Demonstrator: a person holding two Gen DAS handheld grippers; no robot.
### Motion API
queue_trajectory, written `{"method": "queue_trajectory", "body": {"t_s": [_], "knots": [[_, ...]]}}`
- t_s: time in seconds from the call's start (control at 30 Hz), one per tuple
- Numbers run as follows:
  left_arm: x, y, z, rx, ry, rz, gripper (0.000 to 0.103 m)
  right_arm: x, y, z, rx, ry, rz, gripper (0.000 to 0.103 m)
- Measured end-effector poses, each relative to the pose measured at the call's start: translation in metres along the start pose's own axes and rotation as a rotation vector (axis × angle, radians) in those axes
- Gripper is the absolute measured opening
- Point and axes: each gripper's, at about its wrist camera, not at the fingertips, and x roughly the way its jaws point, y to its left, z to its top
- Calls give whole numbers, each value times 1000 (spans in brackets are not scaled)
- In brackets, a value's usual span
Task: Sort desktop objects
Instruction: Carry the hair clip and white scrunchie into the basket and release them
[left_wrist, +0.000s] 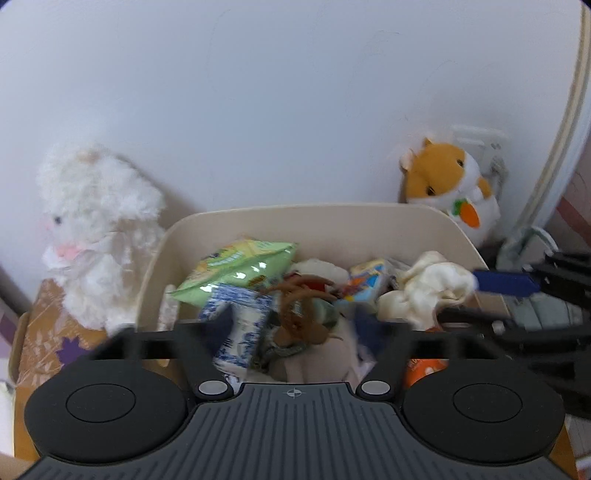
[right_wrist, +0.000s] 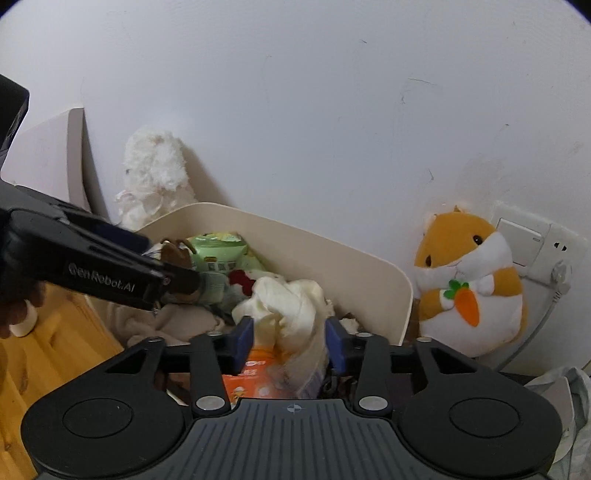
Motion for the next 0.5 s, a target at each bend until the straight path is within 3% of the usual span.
{"method": "queue_trajectory", "body": {"t_s": [0.07, 0.23, 0.33, 0.5], "knots": [[-6, 2, 1, -14, -22, 3, 84, -7, 2, 0, -2, -4, -4, 65], [-22, 1, 1, -10, 14, -24, 84, -28, 8, 1, 58, 33, 2, 80], [-40, -1, -5, 6, 25, -42, 84, -45, 15, 4, 101, 61, -45, 95], [-75, -1, -18, -14, 56, -59, 84, -81, 30, 9, 120, 48, -79, 99]]}}
